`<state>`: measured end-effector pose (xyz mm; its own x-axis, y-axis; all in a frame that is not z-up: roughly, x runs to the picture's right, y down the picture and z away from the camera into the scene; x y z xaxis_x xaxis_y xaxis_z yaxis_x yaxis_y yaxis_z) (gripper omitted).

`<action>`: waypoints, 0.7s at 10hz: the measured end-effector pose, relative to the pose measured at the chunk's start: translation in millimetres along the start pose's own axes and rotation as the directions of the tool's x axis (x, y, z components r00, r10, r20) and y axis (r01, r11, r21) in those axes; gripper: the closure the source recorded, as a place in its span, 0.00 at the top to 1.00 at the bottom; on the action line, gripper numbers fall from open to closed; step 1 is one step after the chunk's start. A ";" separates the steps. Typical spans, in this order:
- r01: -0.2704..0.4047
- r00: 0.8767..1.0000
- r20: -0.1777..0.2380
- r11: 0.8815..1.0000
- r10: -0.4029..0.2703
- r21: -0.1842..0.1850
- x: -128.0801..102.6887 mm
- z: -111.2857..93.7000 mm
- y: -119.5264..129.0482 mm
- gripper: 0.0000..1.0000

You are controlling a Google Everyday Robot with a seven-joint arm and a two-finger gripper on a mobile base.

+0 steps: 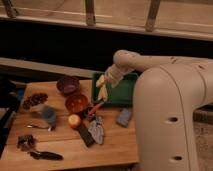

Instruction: Place banana in tray

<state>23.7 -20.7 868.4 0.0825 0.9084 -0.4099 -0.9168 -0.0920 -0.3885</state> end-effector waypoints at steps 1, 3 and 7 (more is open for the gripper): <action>-0.008 1.000 -0.011 1.000 0.008 0.014 4.3 12.2 -11.4 0.66; -0.014 0.999 -0.033 0.999 0.015 0.038 8.0 28.8 -25.0 0.66; -0.058 0.995 -0.077 0.998 0.061 0.031 20.4 65.3 -46.7 0.66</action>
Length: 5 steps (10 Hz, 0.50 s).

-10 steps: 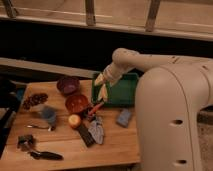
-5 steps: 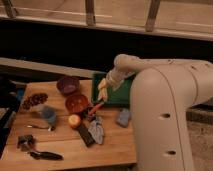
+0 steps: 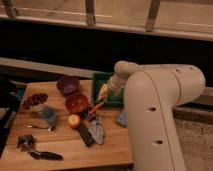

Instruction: Place banana in tray

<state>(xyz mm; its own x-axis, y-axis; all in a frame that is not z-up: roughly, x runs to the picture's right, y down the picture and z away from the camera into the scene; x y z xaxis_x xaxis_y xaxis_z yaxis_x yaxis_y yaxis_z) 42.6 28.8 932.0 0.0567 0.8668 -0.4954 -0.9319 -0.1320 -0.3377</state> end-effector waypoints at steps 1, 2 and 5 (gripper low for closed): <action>-0.003 1.000 -0.005 1.000 0.003 -0.008 -0.8 4.4 0.4 0.66; -0.004 1.000 -0.013 1.000 0.004 -0.018 -1.7 11.0 3.3 0.66; -0.005 1.000 -0.024 0.999 0.004 -0.050 -3.7 22.6 11.8 0.66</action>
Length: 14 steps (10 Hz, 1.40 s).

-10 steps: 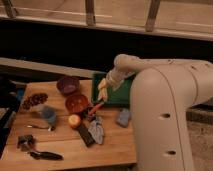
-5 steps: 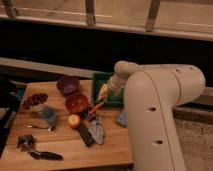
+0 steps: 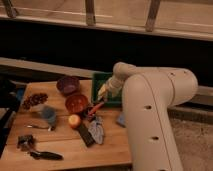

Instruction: Place banana in tray

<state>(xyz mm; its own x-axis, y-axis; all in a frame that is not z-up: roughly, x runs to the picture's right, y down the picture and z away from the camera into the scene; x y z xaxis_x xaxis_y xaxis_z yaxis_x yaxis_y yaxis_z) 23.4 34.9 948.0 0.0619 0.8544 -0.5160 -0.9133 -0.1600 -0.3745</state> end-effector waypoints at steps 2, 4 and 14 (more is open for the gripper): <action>0.006 1.000 -0.018 1.000 -0.006 -0.018 2.1 9.1 5.1 0.62; 0.018 0.999 -0.041 1.000 -0.018 -0.021 7.1 13.7 5.6 0.45; 0.010 0.999 0.050 0.997 -0.014 0.077 -14.9 -32.8 -10.1 0.00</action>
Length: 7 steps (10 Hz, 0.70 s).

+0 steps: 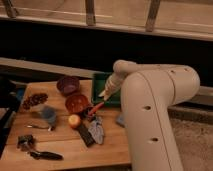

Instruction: Place banana in tray

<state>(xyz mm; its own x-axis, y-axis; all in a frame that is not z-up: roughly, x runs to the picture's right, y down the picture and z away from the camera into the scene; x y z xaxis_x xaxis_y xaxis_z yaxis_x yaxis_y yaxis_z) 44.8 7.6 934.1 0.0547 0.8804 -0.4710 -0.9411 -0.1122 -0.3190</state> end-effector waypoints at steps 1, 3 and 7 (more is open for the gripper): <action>-0.005 1.000 0.030 1.000 0.004 0.024 -8.4 -14.3 -5.4 0.00; -0.016 0.997 0.076 0.998 0.011 0.060 -15.8 -35.1 -14.8 0.00; -0.031 0.990 0.137 0.995 0.018 0.093 -20.5 -57.6 -21.8 0.00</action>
<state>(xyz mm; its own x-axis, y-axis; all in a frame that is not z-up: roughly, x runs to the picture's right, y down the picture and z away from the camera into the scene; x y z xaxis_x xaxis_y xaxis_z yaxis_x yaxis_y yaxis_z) 83.4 -34.5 903.4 -0.0085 0.9332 -0.3592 -0.9694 -0.0959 -0.2261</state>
